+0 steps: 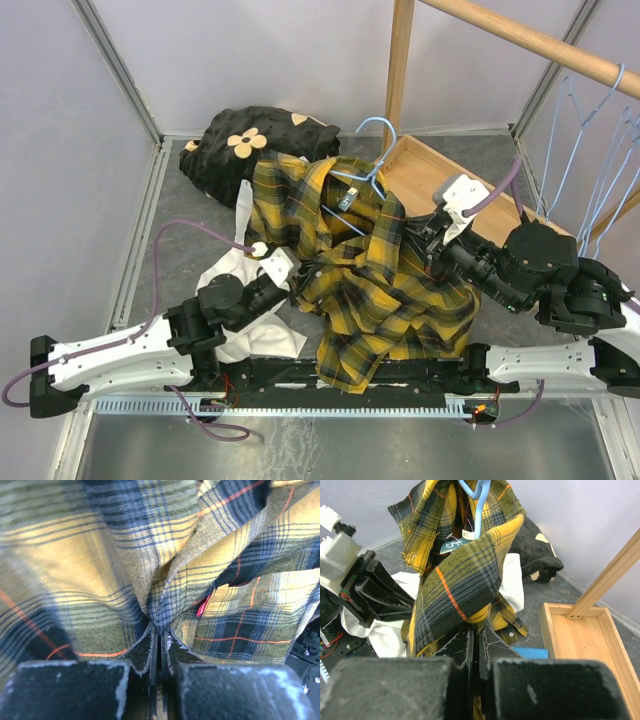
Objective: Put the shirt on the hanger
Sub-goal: Hang the shirt on the hanger.
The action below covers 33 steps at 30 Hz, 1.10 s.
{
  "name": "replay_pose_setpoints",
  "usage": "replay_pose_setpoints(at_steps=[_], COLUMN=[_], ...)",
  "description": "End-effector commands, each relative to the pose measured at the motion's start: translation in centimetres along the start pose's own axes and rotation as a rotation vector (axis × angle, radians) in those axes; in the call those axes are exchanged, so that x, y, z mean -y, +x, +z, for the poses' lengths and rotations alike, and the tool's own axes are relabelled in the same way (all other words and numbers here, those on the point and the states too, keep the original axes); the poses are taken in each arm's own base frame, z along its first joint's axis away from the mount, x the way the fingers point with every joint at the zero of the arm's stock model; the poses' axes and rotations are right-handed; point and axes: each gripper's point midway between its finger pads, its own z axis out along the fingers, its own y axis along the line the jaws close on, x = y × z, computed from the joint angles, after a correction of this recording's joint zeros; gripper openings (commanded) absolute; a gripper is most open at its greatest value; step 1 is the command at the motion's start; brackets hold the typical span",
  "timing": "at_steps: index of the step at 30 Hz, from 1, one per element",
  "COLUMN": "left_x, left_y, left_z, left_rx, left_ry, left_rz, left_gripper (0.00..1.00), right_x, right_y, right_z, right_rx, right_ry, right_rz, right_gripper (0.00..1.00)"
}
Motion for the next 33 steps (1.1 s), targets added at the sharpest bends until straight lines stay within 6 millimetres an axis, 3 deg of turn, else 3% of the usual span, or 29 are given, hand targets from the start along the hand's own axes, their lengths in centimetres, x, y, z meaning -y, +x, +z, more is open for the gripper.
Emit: replay_pose_setpoints(at_steps=[1, 5, 9, 15, 23, 26, 33], left_x=[-2.9, -4.2, -3.6, -4.5, -7.5, -7.5, -6.1], left_y=[0.3, -2.1, -5.4, -13.0, -22.9, -24.5, -25.4], left_z=[-1.9, -2.6, -2.4, -1.9, -3.3, -2.5, -0.1], left_rx=[-0.049, -0.053, -0.051, -0.001, 0.272, 0.297, 0.308], left_ry=[-0.176, -0.258, -0.223, -0.240, -0.329, -0.328, -0.280], left_rz=[-0.138, -0.252, -0.311, -0.329, -0.466, -0.484, -0.499], left_gripper=[0.16, 0.65, 0.86, 0.91, 0.91, 0.92, 0.93], right_x=[1.6, 2.0, 1.9, 1.8, 2.2, 2.3, 2.9], right_y=[-2.0, -0.7, 1.0, 3.2, 5.5, 5.9, 6.9], right_z=[-0.8, -0.7, -0.3, 0.2, 0.0, -0.1, -0.3], right_rx=[0.091, 0.063, 0.025, -0.031, -0.051, -0.057, -0.075], right_ry=[0.065, 0.099, 0.125, 0.151, 0.189, 0.198, 0.236], right_rz=[0.081, 0.076, 0.078, 0.072, 0.113, 0.119, 0.113], right_gripper=[0.00, 0.00, 0.00, 0.00, 0.00, 0.00, 0.00])
